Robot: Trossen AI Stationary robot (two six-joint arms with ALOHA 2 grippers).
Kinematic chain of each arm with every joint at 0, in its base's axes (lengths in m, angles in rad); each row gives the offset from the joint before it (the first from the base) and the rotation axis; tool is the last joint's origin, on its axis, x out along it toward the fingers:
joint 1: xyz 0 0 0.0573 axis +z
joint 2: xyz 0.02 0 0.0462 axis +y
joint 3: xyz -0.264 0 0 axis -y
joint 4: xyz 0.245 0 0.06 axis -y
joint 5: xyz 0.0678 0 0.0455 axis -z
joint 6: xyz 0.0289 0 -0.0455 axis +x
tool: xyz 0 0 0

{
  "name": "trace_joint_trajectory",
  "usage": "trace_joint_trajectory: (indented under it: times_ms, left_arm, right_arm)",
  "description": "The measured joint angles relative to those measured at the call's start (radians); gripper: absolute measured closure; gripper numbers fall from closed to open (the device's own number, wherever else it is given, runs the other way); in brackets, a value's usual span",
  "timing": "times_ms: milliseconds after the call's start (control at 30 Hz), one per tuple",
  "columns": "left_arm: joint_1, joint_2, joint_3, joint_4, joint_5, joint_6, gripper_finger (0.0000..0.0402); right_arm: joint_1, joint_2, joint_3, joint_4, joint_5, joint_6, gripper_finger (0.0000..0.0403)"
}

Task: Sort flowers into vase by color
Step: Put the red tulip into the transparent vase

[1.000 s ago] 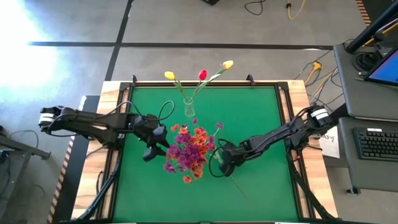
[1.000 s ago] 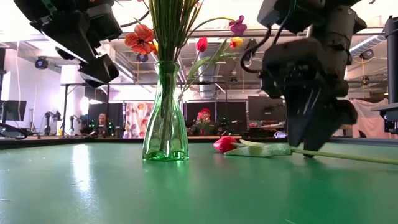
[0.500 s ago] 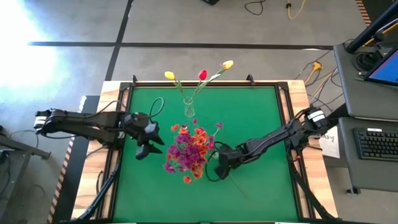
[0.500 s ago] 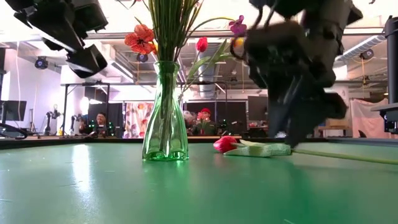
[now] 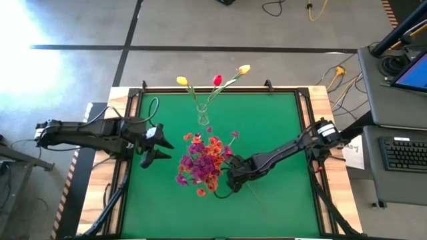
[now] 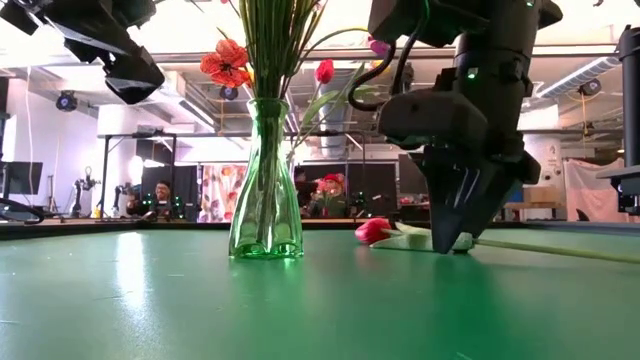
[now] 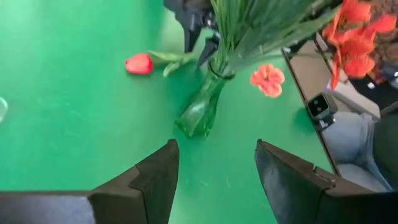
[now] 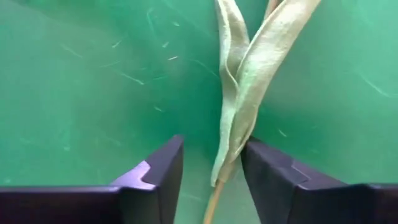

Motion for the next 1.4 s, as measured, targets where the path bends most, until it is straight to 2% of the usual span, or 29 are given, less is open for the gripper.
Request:
trace_joint_trajectory:
  times_ms: [133, 333, 500, 667, 867, 967, 1100, 1400]
  left_arm:
    - [0.0, -0.027, 0.0, -0.004, -0.048, 0.0, 0.0201]
    - [0.0, -0.053, 0.0, -0.004, -0.055, 0.007, 0.0201]
    - [0.0, -0.068, 0.0, -0.004, -0.055, 0.027, 0.0201]
    - [0.0, -0.072, 0.0, -0.003, -0.057, 0.05, 0.0201]
    - [0.0, -0.071, -0.02, 0.044, -0.058, 0.079, 0.0201]
    - [0.0, -0.076, -0.033, 0.078, -0.058, 0.079, 0.0201]
    - [0.0, -0.079, -0.037, 0.102, -0.057, 0.087, 0.0201]
    - [0.0, -0.082, -0.038, 0.112, -0.099, 0.099, 0.0201]
  right_arm:
    - [-0.002, 0.029, 0.016, -0.045, 0.001, 0.017, 0.0294]
    - [-0.002, 0.004, 0.015, -0.07, 0.007, 0.013, 0.0382]
    - [-0.003, -0.055, 0.006, -0.142, 0.008, -0.008, 0.0388]
    - [-0.004, -0.182, -0.004, -0.207, 0.042, -0.028, 0.0389]
    - [-0.014, -0.353, -0.051, -0.216, 0.213, -0.05, 0.0389]
    - [-0.027, -0.432, -0.087, -0.172, 0.313, -0.085, 0.039]
    - [-0.064, -0.53, -0.147, -0.056, 0.383, -0.165, 0.039]
    - [-0.209, -0.658, -0.255, 0.284, 0.404, -0.45, 0.039]
